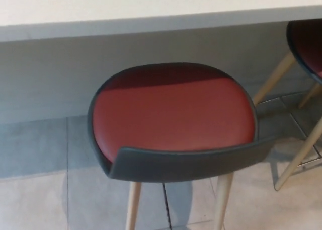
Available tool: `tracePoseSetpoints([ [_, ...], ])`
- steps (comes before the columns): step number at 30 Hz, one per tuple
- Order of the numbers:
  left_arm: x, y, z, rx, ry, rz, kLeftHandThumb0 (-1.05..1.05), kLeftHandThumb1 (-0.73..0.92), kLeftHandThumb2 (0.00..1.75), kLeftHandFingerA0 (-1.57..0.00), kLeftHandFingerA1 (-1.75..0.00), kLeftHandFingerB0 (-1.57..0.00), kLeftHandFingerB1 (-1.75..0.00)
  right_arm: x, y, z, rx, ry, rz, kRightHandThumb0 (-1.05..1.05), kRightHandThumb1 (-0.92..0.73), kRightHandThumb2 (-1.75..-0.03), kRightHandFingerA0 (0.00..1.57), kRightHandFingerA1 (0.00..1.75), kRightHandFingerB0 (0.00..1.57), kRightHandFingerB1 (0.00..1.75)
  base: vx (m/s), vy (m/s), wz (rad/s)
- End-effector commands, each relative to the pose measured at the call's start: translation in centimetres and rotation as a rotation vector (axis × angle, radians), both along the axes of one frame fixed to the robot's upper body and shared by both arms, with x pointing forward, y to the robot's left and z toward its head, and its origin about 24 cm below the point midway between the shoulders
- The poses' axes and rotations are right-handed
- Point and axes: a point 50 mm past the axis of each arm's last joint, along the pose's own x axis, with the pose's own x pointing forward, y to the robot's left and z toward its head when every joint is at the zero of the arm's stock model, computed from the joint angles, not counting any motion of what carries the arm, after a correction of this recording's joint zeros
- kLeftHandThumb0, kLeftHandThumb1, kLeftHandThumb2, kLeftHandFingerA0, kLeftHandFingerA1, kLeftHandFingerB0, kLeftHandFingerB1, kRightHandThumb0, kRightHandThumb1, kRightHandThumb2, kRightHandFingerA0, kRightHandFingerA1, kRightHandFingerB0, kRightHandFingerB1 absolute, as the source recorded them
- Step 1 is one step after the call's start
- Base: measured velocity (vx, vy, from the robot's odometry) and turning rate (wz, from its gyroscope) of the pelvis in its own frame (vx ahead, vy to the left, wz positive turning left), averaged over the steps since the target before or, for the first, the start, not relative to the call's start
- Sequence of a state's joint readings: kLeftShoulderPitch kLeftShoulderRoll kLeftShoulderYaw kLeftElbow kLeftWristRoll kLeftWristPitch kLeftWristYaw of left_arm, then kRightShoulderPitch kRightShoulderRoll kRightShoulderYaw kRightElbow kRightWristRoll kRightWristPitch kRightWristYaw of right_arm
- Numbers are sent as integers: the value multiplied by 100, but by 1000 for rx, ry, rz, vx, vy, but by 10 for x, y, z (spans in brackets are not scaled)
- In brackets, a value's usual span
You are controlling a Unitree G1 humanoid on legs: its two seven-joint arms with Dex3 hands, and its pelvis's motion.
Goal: The robot walks towards a chair and uses both its hands to grab it and push it away from itself
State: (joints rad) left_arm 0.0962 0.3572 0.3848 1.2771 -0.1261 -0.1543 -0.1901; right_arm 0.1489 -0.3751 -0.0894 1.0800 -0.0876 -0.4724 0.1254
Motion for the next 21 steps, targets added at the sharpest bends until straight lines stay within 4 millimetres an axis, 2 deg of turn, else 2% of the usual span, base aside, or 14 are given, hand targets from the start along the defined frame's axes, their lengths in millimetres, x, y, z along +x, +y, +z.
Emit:
tracePoseSetpoints([
  [1, 10, 4, 5, 22, -24, -66, -60, 43, 77, -27, -53, -16, -42, 13, -5, 11, -71, -52, 45, -69, -62, -60, 15, 59, 5, 31, 0, 0, 0],
  [3, 21, 7, 10, 51, -34, -120, -61, 43, 78, -28, -53, -16, -43, 19, -5, 14, -77, -75, 63, -68, -63, -59, 16, 58, 6, 31, 18, 26, -7],
  [5, 22, 7, 10, 54, -34, -124, -61, 43, 78, -28, -53, -16, -43, 20, -5, 15, -79, -76, 65, -68, -63, -59, 16, 58, 6, 31, 24, -5, 5],
  [6, 34, 13, 17, 65, -69, -132, -58, 50, 55, -36, -47, -24, -33, 28, -5, 19, -72, -104, 72, -71, -63, -59, 16, 56, 3, 36, 0, 0, 0],
  [7, 43, 17, 23, 77, -93, -145, -63, 42, 76, -26, -50, -18, -43, 35, -5, 23, -71, -124, 80, -70, -63, -59, 16, 56, 3, 36, 0, 0, 0],
  [11, 56, 22, 30, 99, -116, -159, -60, 43, 76, -26, -51, -18, -43, 52, -2, 31, -84, -163, 111, -71, -61, -60, 15, 57, 6, 32, 31, -125, 5],
  [14, 56, 22, 30, 97, -118, -162, -62, 41, 76, -27, -52, -18, -43, 56, 0, 33, -85, -172, 121, -71, -62, -58, 14, 60, 4, 35, -13, -289, -7],
  [15, 53, 20, 28, 91, -103, -165, -61, 42, 75, -26, -51, -18, -43, 56, -1, 34, -96, -170, 132, -75, -49, -87, 15, 61, 1, 34, 41, -113, -7],
  [16, 51, 20, 27, 89, -97, -166, -61, 42, 75, -26, -51, -18, -43, 56, -2, 34, -100, -169, 136, -75, -49, -87, 15, 61, 1, 34, 0, 0, 0],
  [17, 45, 18, 24, 64, -102, -142, -62, 40, 75, -26, -53, -17, -44, 51, -4, 32, -99, -154, 117, -75, -49, -86, 16, 61, 2, 37, 48, -18, -6],
  [18, 44, 17, 23, 62, -97, -140, -61, 41, 75, -26, -53, -17, -44, 50, -5, 31, -100, -149, 116, -70, -62, -60, 15, 60, 5, 34, 55, 51, -7],
  [20, 36, 15, 19, 68, -72, -139, -61, 41, 76, -28, -54, -18, -44, 46, -8, 30, -99, -133, 107, -70, -62, -58, 15, 60, 3, 37, 61, 86, -8],
  [21, 33, 15, 18, 65, -68, -132, -60, 41, 76, -29, -55, -18, -44, 44, -10, 30, -98, -127, 99, -73, -48, -86, 16, 60, 1, 34, 64, 172, -16],
])
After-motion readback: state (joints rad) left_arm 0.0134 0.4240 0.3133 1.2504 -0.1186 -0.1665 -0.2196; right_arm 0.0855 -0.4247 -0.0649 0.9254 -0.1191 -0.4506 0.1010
